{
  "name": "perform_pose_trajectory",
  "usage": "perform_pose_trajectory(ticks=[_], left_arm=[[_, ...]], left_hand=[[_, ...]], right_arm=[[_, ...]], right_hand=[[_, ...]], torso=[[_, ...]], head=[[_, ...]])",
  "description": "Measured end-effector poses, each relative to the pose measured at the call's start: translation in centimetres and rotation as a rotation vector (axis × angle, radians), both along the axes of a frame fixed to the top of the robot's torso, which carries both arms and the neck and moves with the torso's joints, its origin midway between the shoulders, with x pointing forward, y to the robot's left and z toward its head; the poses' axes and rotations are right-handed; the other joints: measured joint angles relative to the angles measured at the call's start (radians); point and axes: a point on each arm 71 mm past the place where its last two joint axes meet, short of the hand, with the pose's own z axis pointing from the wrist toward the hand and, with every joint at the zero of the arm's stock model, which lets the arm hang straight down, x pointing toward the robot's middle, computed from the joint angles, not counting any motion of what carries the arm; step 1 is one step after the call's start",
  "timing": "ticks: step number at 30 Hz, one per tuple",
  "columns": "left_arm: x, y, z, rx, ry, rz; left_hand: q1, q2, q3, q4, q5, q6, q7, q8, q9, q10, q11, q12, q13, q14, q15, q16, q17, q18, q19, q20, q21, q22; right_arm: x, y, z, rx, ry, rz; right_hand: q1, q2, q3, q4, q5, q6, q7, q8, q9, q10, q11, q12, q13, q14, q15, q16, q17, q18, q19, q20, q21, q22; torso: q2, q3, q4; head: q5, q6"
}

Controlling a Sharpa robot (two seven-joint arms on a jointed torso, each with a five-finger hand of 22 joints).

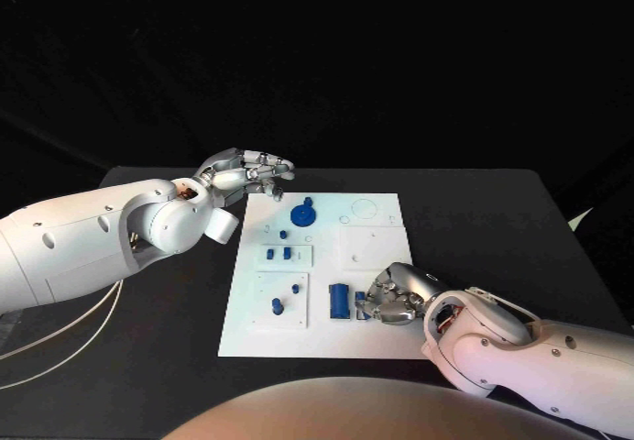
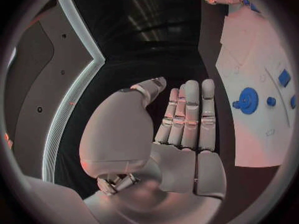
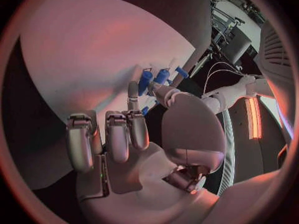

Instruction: Assemble the parts on the task board

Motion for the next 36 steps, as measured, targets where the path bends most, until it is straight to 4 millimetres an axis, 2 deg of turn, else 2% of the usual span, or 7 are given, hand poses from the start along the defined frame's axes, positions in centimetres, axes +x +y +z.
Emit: perform_pose_trajectory(ticks=[10,13,17,19,21,29,36], left_arm=[[0.0,0.0,0.0,0.001,0.001,0.001],[0.0,0.1,0.0,0.001,0.001,0.001],[0.0,0.0,0.0,0.001,0.002,0.0],[0.0,0.0,0.0,0.001,0.002,0.0],[0.0,0.0,0.0,0.001,0.002,0.0],[0.0,0.1,0.0,0.002,0.002,0.001],[0.0,0.2,0.0,0.003,0.003,0.003]], left_hand=[[0.0,0.0,0.0,0.0,0.0,0.0,0.0,0.0,0.0,0.0,0.0,0.0,0.0,0.0,0.0,0.0,0.0,0.0,0.0,0.0,0.0,0.0],[0.0,0.0,0.0,0.0,0.0,0.0,0.0,0.0,0.0,0.0,0.0,0.0,0.0,0.0,0.0,0.0,0.0,0.0,0.0,0.0,0.0,0.0],[0.0,0.0,0.0,0.0,0.0,0.0,0.0,0.0,0.0,-0.004,0.004,0.004,-0.001,0.0,0.0,0.0,0.0,0.0,0.0,0.0,0.0,0.0],[0.0,0.0,0.0,0.0,0.0,0.0,0.0,0.0,0.0,-0.004,0.004,0.004,-0.001,0.0,0.0,0.0,0.0,0.0,0.0,0.0,0.0,0.0],[0.0,0.0,0.0,0.0,0.0,0.0,0.0,0.0,0.0,-0.004,0.004,0.004,-0.001,0.0,0.0,0.0,0.0,0.0,0.0,0.0,0.0,0.0],[0.0,0.0,0.0,0.0,0.0,0.0,0.0,0.0,0.0,-0.004,0.004,0.004,-0.001,0.0,0.0,0.0,0.0,0.0,0.0,0.0,0.0,0.0],[0.0,0.0,0.0,0.0,0.0,0.0,0.0,0.0,0.0,-0.004,0.004,0.004,-0.001,0.0,0.0,0.0,0.0,0.0,0.0,0.0,0.0,0.0]], right_arm=[[-0.1,0.1,0.0,-0.003,0.007,0.007],[-0.1,0.1,-0.1,-0.004,0.008,0.006],[-0.1,0.1,-0.1,-0.004,0.008,0.006],[-0.1,0.1,-0.1,-0.004,0.007,0.007],[-0.1,0.1,-0.1,-0.003,0.006,0.007],[-0.3,-0.5,0.1,-0.003,0.003,0.004],[-0.5,-1.4,0.3,-0.004,0.002,0.001]], right_hand=[[-0.017,0.01,-0.013,0.013,-0.005,0.012,-0.006,0.006,0.001,0.0,0.0,0.009,0.0,0.004,-0.004,0.0,0.0,0.0,-0.004,-0.004,0.0,0.0],[-0.045,0.009,-0.036,0.036,-0.038,0.013,-0.006,0.006,0.004,0.004,-0.004,0.009,0.0,0.004,-0.004,0.0,0.0,0.0,-0.004,-0.004,0.0,0.0],[-0.067,0.009,-0.182,0.118,-0.074,0.014,-0.007,0.006,0.012,0.003,-0.005,0.009,0.0,0.0,-0.007,0.0,0.0,0.0,0.0,-0.007,0.0,0.0],[-0.08,0.023,-0.279,0.129,-0.074,0.014,-0.007,0.006,0.016,0.002,-0.006,0.009,0.0,0.0,-0.007,0.0,0.0,0.0,0.0,-0.007,0.0,0.0],[-0.081,0.023,-0.306,0.131,-0.074,0.014,-0.007,0.006,0.017,0.002,-0.006,0.009,0.0,0.0,-0.007,0.0,0.0,0.0,0.0,-0.007,0.0,0.0],[-0.029,0.048,-0.33,0.131,-0.074,0.014,-0.007,0.006,0.019,0.002,-0.006,0.009,0.0,0.0,-0.007,0.0,0.0,0.0,0.0,-0.007,0.0,0.001],[0.06,0.041,-0.323,0.123,-0.074,0.014,-0.007,0.005,0.019,0.002,-0.006,0.009,0.0,0.0,-0.007,0.0,0.0,0.0,0.0,-0.007,0.0,0.001]], torso=[[0.0,-0.0007,0.0005],[0.0,-0.0009,0.0001],[0.0,-0.0007,0.0],[0.0,-0.0006,0.0001],[0.0,-0.0007,0.0],[0.0,-0.0002,0.0],[-0.001,-0.0003,-0.0009]], head=[[0.001,0.0],[0.001,0.0],[0.0,0.0],[-0.001,0.0],[-0.001,0.0],[-0.003,0.0],[0.0,0.0]])
